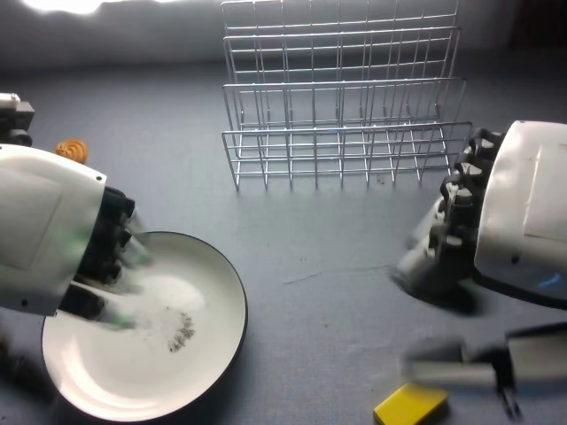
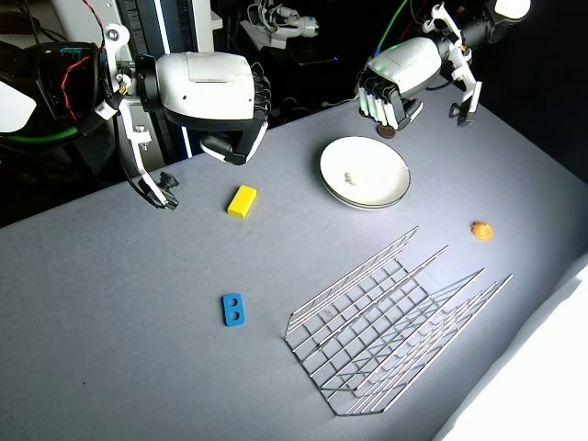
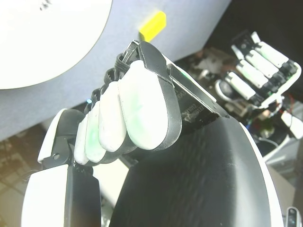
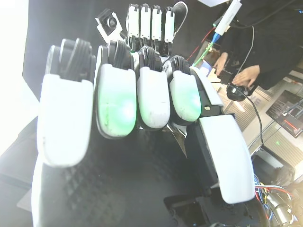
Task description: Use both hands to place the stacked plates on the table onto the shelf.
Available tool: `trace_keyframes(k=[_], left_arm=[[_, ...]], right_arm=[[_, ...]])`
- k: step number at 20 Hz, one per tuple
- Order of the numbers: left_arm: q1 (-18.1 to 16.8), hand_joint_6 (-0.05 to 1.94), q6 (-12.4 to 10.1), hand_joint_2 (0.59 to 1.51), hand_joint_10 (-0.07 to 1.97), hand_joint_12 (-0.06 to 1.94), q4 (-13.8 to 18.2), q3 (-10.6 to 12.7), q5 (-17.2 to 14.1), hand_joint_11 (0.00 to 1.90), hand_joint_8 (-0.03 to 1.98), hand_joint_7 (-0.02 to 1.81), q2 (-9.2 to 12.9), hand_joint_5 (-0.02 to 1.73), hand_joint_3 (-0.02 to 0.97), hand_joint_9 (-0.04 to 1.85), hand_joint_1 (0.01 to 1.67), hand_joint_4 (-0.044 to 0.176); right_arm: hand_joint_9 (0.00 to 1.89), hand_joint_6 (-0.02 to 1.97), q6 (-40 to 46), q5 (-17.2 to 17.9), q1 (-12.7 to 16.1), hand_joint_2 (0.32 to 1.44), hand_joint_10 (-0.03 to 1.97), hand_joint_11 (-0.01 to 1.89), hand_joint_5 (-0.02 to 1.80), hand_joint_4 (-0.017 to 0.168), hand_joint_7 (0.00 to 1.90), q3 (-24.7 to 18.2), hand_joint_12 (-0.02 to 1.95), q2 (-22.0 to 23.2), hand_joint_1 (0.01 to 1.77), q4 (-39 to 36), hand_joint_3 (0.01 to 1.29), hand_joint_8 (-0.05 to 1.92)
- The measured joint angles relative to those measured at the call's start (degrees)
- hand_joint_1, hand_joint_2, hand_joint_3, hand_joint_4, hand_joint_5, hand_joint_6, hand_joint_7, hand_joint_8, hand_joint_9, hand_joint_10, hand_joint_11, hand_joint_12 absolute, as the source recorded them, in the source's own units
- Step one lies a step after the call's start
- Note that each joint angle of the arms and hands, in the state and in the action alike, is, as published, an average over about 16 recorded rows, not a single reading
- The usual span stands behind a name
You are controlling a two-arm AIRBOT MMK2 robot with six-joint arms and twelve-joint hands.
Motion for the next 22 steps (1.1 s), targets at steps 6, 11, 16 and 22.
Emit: trace_keyframes(k=[6, 11, 16, 22], left_arm=[[-0.02, 0.19, -0.01, 1.048, 0.15, 0.16, -1.01, 0.59, 0.09, 0.23, 0.18, 0.22, 0.01, 0.21, 0.044, 0.20, 0.04, 0.000], [0.20, 0.01, -0.10, 1.057, 0.01, 0.01, -2.66, 1.06, -0.03, 0.05, 0.01, 0.09, 0.04, 0.08, 0.025, 0.06, 0.02, 0.002], [0.64, 0.00, -2.03, 1.060, 0.01, 0.01, -4.38, 1.86, -0.62, 0.03, -0.01, 0.08, 0.25, 0.07, 0.025, 0.05, 0.02, 0.001], [1.25, 0.00, -6.00, 1.060, 0.01, 0.01, -5.06, 1.65, -1.83, 0.03, -0.01, 0.08, 0.77, 0.07, 0.020, 0.05, 0.02, 0.001]], right_arm=[[0.31, 0.27, 0.01, -0.01, -0.01, 1.00, 0.26, 0.37, 0.27, 0.002, 0.30, 0.00, 0.22, 0.00, 0.33, 0.01, 0.04, 0.25], [0.07, 0.05, 0.01, -0.01, -0.01, 0.96, 0.03, 0.11, 0.06, 0.001, 0.07, 0.00, 0.01, 0.01, 0.64, 0.06, 0.02, 0.03], [0.02, 0.02, 0.01, -0.09, -0.01, 0.94, 0.01, 0.02, 0.02, 0.001, 0.02, 0.00, -0.01, 0.05, 1.00, 0.10, 0.02, 0.02], [0.02, 0.02, -0.02, -0.27, 0.00, 0.95, 0.01, 0.02, 0.02, 0.001, 0.02, 0.00, -0.01, 0.08, 1.20, 0.16, 0.02, 0.02]])
